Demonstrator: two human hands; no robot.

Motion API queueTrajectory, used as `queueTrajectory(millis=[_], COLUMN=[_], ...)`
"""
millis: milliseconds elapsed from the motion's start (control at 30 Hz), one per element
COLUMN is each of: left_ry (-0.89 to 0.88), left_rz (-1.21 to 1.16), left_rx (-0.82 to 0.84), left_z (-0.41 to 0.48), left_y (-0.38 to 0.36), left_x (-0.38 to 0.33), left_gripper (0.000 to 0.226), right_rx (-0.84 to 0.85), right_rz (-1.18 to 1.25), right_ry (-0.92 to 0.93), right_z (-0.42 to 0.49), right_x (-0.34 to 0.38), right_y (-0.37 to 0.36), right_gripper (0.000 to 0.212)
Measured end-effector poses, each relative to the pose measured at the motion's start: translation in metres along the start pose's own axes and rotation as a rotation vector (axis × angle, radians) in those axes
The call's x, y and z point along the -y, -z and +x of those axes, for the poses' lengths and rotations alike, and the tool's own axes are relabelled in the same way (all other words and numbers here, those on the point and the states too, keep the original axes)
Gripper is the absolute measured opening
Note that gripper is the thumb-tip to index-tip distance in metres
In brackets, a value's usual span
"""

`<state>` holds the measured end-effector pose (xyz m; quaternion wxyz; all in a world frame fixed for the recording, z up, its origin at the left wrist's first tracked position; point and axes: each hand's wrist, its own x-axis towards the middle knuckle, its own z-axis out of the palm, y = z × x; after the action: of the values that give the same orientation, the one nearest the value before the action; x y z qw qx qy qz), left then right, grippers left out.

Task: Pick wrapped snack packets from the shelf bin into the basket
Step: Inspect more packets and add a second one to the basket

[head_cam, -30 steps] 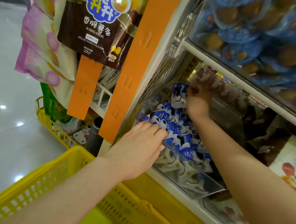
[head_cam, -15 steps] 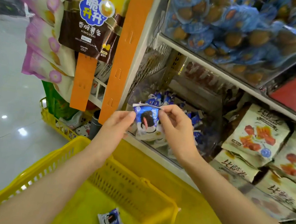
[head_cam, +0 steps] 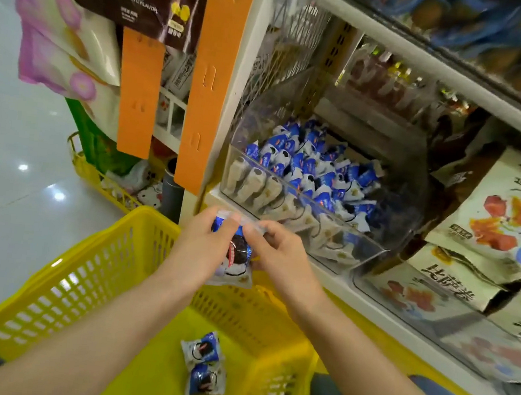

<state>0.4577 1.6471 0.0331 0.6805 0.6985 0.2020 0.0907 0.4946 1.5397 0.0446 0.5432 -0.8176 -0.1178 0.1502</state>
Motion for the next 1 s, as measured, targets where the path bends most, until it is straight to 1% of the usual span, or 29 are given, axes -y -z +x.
queueTrajectory(millis=[167,300,367,467,567,600,633,667,700,800,900,1000], left_ry=[0.086,0.108,0.137,0.262,0.363,0.386,0.401,0.412,0.419,0.406,0.376,0.327], left_rz=[-0.028,0.069,0.052,-0.09,-0.192,-0.224,-0.246,-0.26,-0.26,-0.177,-0.073,-0.073], left_rx=[0.018,0.034,0.049,0.06,0.061,0.065,0.071,0.078,0.088,0.126,0.159,0.1], left_z=[-0.002,-0.004,-0.002,0.0,0.001,0.001,0.001,0.002,0.002,0.003,0.002,0.005], left_y=[-0.005,-0.006,-0.006,-0.008,-0.01,-0.011,-0.01,-0.01,-0.011,-0.01,-0.008,-0.002], left_x=[0.009,0.018,0.022,0.023,0.024,0.024,0.023,0.022,0.021,0.022,0.021,0.017], left_gripper=[0.018,0.016,0.015,0.014,0.019,0.019,0.017,0.015,0.012,0.008,0.022,0.04], right_rx=[-0.027,-0.03,-0.059,-0.094,-0.107,-0.106,-0.096,-0.084,-0.077,-0.106,-0.148,-0.138], right_rz=[-0.08,-0.236,-0.365,-0.592,-0.911,-0.963,-0.964,-0.917,-0.812,-0.377,-0.098,0.079], right_ry=[-0.02,0.036,0.125,0.283,0.531,0.584,0.598,0.573,0.505,0.219,-0.039,-0.193], right_z=[0.002,0.003,0.002,-0.003,-0.005,-0.005,-0.005,-0.005,-0.005,0.002,0.009,0.008], right_x=[-0.014,-0.021,-0.024,-0.024,-0.022,-0.022,-0.022,-0.022,-0.022,-0.026,-0.027,-0.027], right_y=[-0.001,-0.001,0.0,-0.001,0.0,0.001,0.002,0.003,0.004,0.006,0.008,0.006], right_gripper=[0.019,0.023,0.018,0.01,0.011,0.011,0.011,0.011,0.01,0.008,0.015,0.014])
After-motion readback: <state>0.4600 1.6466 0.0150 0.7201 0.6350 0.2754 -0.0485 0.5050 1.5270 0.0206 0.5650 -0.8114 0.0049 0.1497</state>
